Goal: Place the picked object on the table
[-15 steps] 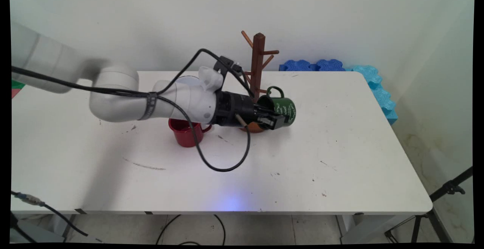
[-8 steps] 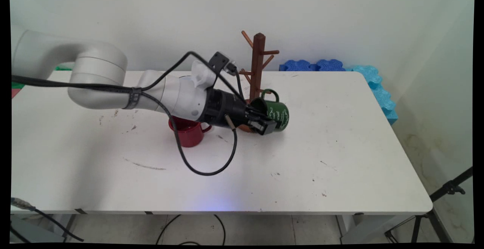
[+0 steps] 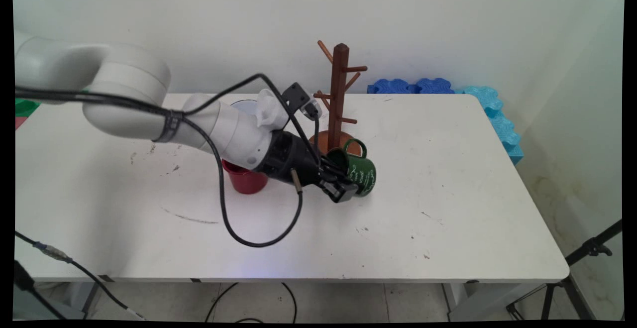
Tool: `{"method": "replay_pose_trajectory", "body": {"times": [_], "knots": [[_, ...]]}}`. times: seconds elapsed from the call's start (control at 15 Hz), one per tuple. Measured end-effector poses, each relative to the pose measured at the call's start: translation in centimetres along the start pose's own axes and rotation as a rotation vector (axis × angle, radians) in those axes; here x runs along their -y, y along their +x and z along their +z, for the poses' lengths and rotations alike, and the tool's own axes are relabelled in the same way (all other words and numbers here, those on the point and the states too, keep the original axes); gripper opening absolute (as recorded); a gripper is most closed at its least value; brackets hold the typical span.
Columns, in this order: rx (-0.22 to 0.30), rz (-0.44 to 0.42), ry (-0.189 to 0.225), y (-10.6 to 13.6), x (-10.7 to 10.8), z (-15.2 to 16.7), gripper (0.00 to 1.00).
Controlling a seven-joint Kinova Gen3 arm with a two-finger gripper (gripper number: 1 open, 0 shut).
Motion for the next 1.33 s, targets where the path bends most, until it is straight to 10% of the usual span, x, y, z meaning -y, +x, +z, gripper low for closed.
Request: {"method": "replay_pose_trajectory", "body": {"times": [0.53,1.33], "knots": [[0.113,0.108,-0.023,2.9,1.3,-3.6,0.0],[0.455,0.297,0.021,1.9,1.6,-10.5,0.0]]}}
